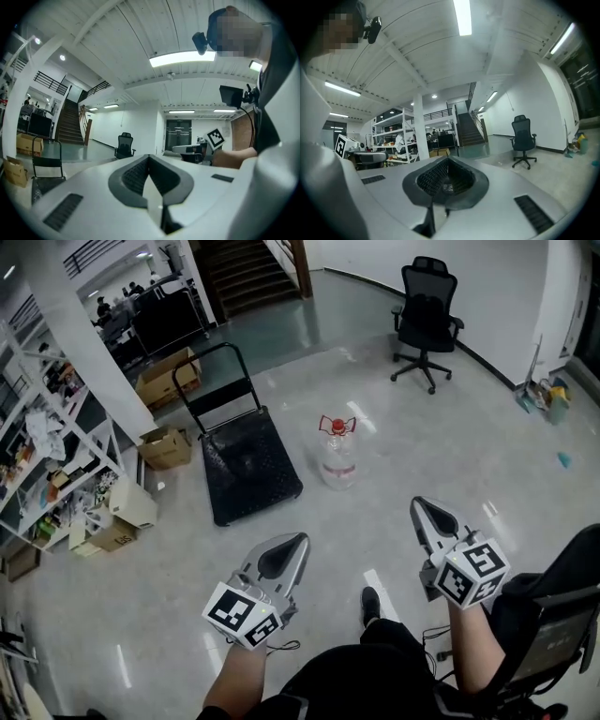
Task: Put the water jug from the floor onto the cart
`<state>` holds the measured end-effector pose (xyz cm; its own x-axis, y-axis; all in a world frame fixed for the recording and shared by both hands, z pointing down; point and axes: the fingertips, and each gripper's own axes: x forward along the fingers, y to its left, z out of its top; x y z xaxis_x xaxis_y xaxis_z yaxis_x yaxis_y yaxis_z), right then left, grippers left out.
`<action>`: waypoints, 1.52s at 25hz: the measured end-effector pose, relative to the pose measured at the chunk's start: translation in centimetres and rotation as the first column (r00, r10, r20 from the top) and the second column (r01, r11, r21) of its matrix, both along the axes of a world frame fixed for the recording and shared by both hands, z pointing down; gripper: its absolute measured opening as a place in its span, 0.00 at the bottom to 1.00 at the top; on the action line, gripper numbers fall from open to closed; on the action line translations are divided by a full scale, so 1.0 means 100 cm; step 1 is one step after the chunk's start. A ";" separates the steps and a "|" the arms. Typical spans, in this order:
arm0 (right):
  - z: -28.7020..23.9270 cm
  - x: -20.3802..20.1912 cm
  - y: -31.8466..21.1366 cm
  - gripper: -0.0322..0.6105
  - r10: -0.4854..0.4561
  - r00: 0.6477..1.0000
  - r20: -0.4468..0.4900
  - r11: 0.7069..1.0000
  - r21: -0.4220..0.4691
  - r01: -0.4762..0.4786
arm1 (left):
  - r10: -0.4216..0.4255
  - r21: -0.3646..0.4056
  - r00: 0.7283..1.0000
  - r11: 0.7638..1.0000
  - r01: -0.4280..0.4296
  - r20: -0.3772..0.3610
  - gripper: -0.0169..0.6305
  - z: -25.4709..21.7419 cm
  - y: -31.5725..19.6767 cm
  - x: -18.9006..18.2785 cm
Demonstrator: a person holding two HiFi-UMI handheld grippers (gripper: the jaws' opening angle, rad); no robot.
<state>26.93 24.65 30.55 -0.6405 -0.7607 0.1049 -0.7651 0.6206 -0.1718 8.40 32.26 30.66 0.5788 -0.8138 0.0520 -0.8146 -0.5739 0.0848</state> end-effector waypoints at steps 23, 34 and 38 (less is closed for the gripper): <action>0.036 -0.024 -0.365 0.05 -0.066 0.997 -0.038 0.996 -0.059 0.063 | -0.159 -0.204 0.987 0.968 0.149 -0.037 0.03 0.052 -0.341 -0.041; 0.009 -0.116 -0.515 0.05 -0.025 0.998 -0.050 0.999 -0.022 0.024 | -0.071 -0.131 0.992 0.990 0.057 -0.101 0.03 0.040 -0.513 -0.126; 0.025 -0.127 -0.559 0.06 -0.035 0.997 -0.067 0.999 -0.035 0.033 | -0.064 -0.147 0.986 0.988 0.041 -0.152 0.03 0.044 -0.566 -0.135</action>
